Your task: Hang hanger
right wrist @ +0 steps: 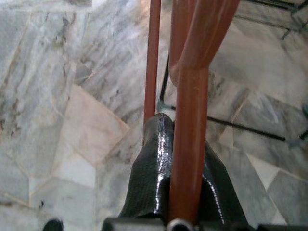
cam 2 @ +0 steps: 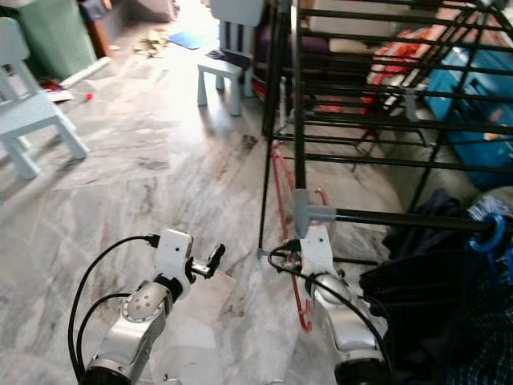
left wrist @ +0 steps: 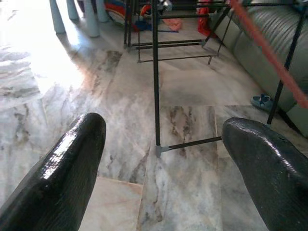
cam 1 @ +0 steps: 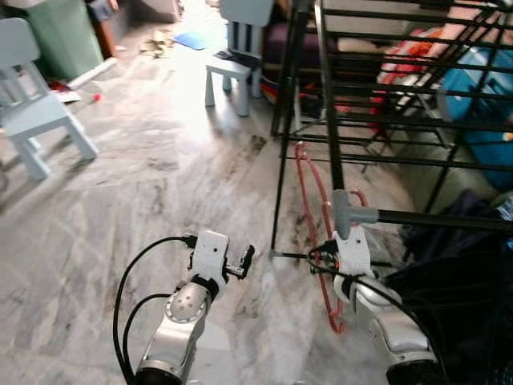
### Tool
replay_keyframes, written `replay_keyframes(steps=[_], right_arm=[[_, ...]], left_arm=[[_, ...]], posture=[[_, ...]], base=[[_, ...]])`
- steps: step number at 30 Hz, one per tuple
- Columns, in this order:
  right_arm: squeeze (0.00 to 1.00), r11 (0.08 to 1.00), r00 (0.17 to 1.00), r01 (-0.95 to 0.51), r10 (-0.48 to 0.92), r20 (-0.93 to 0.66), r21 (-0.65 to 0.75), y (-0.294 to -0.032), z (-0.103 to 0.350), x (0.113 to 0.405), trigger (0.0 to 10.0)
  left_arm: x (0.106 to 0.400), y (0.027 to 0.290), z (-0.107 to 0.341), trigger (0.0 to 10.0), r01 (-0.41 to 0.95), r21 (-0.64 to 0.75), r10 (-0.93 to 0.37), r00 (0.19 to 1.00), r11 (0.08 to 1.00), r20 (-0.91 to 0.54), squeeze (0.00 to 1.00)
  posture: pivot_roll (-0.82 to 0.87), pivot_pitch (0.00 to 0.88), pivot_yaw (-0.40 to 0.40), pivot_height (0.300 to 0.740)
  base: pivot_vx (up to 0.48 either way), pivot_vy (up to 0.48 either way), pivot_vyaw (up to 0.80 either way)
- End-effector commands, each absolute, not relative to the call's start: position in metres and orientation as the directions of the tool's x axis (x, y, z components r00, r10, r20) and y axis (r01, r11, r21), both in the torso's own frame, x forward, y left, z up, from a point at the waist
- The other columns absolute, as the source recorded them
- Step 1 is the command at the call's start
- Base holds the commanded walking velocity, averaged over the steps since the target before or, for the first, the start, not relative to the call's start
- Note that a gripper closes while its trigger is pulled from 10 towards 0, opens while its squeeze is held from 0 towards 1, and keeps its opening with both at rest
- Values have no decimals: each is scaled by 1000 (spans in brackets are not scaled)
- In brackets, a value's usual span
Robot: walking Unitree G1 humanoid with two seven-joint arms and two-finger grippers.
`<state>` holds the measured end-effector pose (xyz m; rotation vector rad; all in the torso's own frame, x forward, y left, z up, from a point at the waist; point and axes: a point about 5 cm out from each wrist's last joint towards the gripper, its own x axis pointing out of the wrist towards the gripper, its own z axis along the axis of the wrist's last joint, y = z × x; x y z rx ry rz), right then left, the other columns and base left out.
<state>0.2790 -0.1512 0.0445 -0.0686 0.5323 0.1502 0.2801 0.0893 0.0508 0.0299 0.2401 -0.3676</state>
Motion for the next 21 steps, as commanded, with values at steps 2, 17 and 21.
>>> replay_keyframes(steps=[2,17,21], right_arm=[[0,989,851,-142,102,-514,-39,-158,43,272,10000],[0,990,905,-119,79,-418,-70,-173,54,243,10000],[0,988,933,-125,86,-350,-91,-173,66,237,10000]], left_arm=[[279,85,50,10000,383,-17,-376,894,923,-245,0],[278,81,51,10000,407,-23,-400,884,913,-240,0],[276,82,50,10000,406,-21,-398,884,914,-244,0]], posture=[[-8,112,-32,740],[-21,118,-31,740],[-28,122,-33,740]], base=[[0,0,0],[0,0,0],[0,0,0]])
